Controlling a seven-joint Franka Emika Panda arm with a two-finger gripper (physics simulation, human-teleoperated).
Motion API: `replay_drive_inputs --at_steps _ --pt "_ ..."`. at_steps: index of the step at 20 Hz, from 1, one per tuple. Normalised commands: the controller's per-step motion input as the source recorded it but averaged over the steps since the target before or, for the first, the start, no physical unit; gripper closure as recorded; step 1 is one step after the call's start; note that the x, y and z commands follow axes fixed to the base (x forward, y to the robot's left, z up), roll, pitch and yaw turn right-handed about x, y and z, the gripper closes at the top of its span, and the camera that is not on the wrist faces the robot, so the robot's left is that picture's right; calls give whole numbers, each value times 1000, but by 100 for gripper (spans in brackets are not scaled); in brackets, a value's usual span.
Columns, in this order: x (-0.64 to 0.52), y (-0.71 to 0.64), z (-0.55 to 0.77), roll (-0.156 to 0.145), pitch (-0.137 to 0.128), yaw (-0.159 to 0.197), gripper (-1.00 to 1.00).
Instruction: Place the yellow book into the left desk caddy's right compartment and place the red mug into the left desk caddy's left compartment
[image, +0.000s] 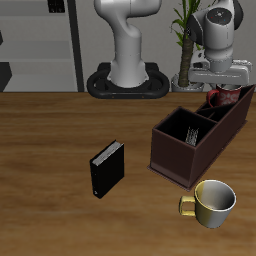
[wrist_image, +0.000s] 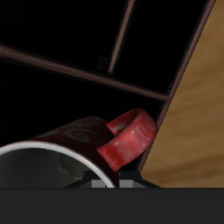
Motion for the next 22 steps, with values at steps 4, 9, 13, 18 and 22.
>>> replay_drive_inputs --at_steps 4,9,13,18,22 --pt "101 47 -99 20 22 41 100" --pt "68 49 -162 10 25 26 100" --pt "64 104 -243 95 38 60 100" --pt "-15 -31 -170 21 92 -15 -100" --pt "-89 -48 93 17 -1 -5 -100"
